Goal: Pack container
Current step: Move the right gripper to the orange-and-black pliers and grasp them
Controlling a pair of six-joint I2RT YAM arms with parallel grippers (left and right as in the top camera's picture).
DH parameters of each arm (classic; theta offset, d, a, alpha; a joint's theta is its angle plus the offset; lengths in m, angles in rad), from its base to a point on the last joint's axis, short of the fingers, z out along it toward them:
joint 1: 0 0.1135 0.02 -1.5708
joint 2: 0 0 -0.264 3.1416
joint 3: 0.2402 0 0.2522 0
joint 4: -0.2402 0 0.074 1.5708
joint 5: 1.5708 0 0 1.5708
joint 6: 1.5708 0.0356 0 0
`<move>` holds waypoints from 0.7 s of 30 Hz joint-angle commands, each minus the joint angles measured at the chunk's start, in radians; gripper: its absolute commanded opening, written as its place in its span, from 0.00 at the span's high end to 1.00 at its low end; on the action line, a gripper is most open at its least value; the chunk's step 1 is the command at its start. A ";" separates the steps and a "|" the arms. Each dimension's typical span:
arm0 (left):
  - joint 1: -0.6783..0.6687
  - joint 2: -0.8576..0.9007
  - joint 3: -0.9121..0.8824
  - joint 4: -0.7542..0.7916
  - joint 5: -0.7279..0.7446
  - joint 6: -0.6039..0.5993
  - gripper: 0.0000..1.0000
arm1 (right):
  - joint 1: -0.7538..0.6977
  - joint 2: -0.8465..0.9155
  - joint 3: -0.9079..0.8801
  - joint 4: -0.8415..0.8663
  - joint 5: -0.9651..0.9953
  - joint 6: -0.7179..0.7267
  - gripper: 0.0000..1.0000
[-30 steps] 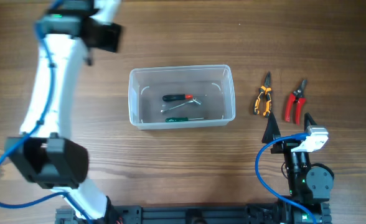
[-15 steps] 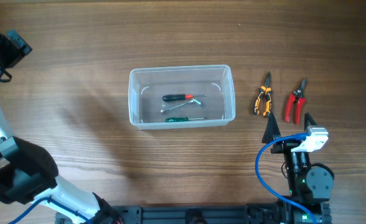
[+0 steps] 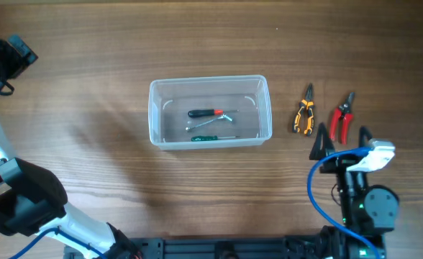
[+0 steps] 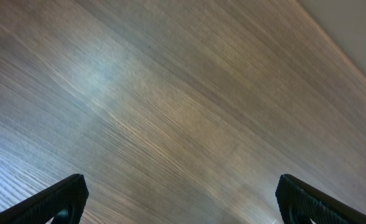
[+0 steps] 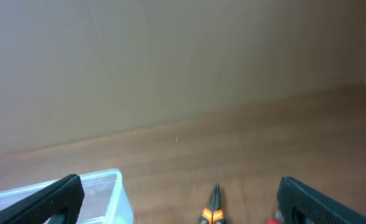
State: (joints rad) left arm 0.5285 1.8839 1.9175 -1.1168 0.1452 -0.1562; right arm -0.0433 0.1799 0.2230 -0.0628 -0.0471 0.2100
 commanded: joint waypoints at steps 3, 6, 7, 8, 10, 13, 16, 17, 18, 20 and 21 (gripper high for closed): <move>-0.003 0.000 -0.004 0.001 0.015 -0.013 0.00 | -0.005 0.640 0.607 -0.375 0.019 -0.054 0.00; -0.003 0.000 -0.004 0.001 0.015 -0.013 0.00 | -0.005 1.065 1.095 -0.779 -0.031 -0.052 0.00; -0.003 0.000 -0.004 0.001 0.015 -0.013 0.00 | -0.005 1.146 1.180 -0.841 -0.042 -0.052 0.00; -0.003 0.000 -0.004 0.001 0.015 -0.013 0.00 | -0.005 1.211 1.238 -0.877 -0.044 -0.053 0.00; -0.003 0.000 -0.004 0.001 0.015 -0.013 0.00 | -0.005 1.334 1.281 -0.912 -0.048 -0.053 0.00; -0.003 0.000 -0.004 0.001 0.015 -0.013 0.00 | -0.005 1.450 1.278 -0.970 -0.057 -0.060 0.00; -0.003 0.000 -0.004 0.001 0.015 -0.013 0.00 | -0.005 1.566 1.276 -1.003 -0.051 -0.084 0.00; -0.003 0.000 -0.004 0.001 0.015 -0.013 0.00 | -0.005 1.585 1.276 -1.004 -0.051 -0.095 0.00; -0.003 0.000 -0.004 0.001 0.015 -0.013 0.00 | -0.005 1.601 1.276 -1.001 -0.051 -0.095 0.01; -0.003 0.000 -0.004 0.001 0.015 -0.013 0.00 | -0.005 1.625 1.275 -1.000 -0.047 -0.134 0.09; -0.003 0.000 -0.004 0.001 0.015 -0.013 0.00 | -0.005 1.631 1.275 -1.000 -0.044 -0.168 0.31</move>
State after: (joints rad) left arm 0.5285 1.8851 1.9171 -1.1179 0.1551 -0.1596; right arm -0.0452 1.7824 1.4883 -1.0622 -0.0864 0.1112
